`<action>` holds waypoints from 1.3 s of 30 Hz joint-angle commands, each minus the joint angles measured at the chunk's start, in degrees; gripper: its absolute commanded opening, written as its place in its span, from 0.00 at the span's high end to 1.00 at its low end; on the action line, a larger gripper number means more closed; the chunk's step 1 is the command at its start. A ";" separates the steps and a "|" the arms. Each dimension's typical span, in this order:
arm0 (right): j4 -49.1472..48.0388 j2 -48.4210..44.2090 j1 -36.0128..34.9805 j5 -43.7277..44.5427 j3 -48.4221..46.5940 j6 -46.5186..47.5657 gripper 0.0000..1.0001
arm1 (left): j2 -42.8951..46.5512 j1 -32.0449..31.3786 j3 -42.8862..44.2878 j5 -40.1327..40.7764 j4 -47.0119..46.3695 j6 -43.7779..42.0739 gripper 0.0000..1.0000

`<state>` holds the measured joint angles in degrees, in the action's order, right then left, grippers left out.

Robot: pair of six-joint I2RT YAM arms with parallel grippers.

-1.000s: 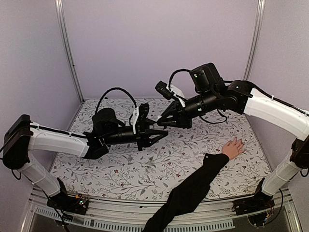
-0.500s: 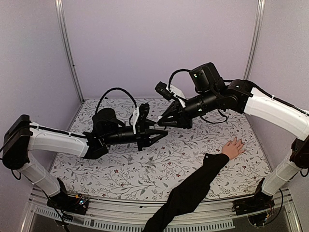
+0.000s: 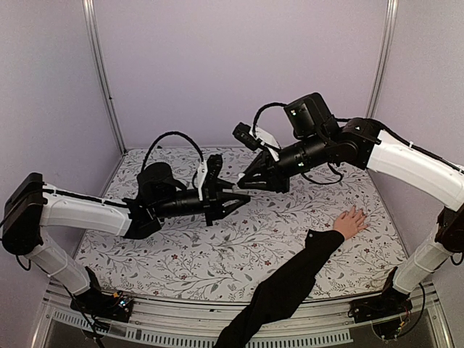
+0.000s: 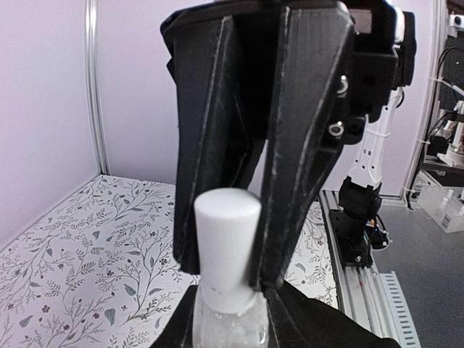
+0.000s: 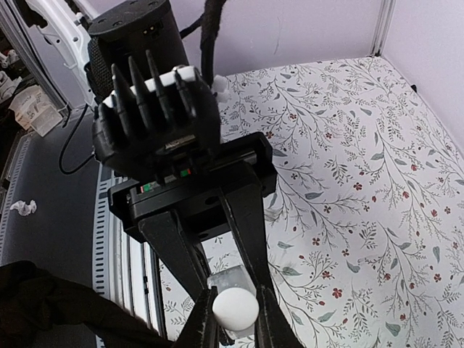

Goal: Paint the nails
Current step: Unscrew the nail polish bottle.

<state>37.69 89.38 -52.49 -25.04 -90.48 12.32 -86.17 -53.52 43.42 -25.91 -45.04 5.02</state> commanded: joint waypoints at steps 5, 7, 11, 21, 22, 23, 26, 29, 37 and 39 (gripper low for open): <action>-2.10 0.63 0.63 2.29 -1.78 -0.34 0.96 | 1.23 -0.30 -1.29 -0.44 -3.69 0.87 1.00; -4.46 0.08 0.69 2.29 -1.01 -2.02 0.68 | 1.19 -0.32 -1.85 1.08 -5.83 1.36 1.00; -10.86 -1.70 0.97 2.76 2.61 -7.58 0.45 | 1.34 -0.52 -2.60 6.72 -9.00 1.74 1.00; -19.32 -1.94 1.00 8.49 4.68 -18.53 0.42 | 0.56 -2.17 -1.65 18.64 -10.63 0.02 1.00; -19.78 -1.85 1.06 8.83 4.74 -19.01 0.43 | 0.42 -2.27 -1.52 19.45 -10.42 -0.03 1.00; -20.07 -1.70 1.06 8.90 4.73 -19.71 0.44 | 0.39 -2.37 -1.33 20.20 -10.17 -0.14 1.00; -20.64 -1.17 1.03 8.37 4.74 -20.90 0.47 | 0.17 -2.57 -0.93 21.88 -9.35 -0.32 1.00; -20.75 -0.51 0.99 8.30 4.54 -21.26 0.53 | 0.13 -2.93 -0.56 22.66 -8.71 -1.02 1.00; -20.29 0.84 0.90 7.48 3.83 -21.85 0.58 | 0.14 -3.26 0.25 23.19 -6.51 -1.78 1.00; -20.09 1.33 0.68 7.29 3.61 -21.83 0.58 | 0.05 -3.32 0.31 23.27 -6.33 -1.81 1.00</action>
<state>18.65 89.34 -51.70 -18.28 -86.04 -8.62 -86.15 -55.90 41.95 -3.31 -51.44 4.25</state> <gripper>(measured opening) 0.419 0.214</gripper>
